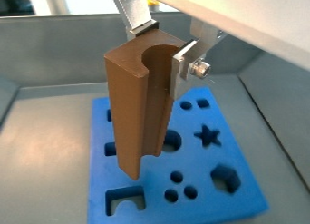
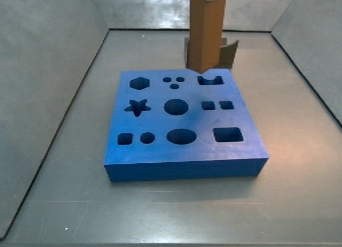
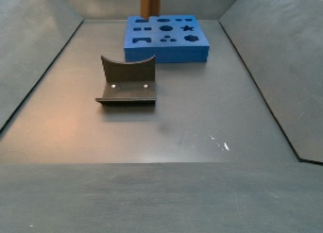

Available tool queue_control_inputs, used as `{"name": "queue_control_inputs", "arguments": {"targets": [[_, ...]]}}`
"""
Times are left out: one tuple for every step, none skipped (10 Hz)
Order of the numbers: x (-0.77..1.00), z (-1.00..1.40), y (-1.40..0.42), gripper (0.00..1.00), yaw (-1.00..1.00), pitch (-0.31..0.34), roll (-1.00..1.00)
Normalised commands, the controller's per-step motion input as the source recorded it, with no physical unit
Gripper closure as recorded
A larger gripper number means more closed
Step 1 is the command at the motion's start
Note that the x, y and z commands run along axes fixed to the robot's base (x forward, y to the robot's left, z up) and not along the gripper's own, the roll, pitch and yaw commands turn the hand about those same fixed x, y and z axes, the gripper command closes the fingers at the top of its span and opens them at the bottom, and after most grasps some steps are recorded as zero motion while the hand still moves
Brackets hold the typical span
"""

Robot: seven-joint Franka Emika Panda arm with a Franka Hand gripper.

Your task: Insert the arch object.

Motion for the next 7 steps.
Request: {"name": "queue_control_inputs", "arguments": {"targets": [[0.15, -0.31, 0.2, 1.0, -0.83, 0.076, 0.0], [0.14, -0.25, 0.17, 1.0, -0.86, 0.054, 0.0], [0.09, -0.18, 0.12, 1.0, -0.9, 0.05, 0.0], [0.05, -0.15, 0.08, 1.0, -0.93, 0.049, 0.0], [0.04, -0.13, 0.07, 1.0, -0.94, 0.044, 0.0], [0.03, -0.15, 0.08, 1.0, -0.93, 0.054, 0.0], [0.03, -0.18, 0.12, 1.0, -0.88, 0.083, 0.0]]}}
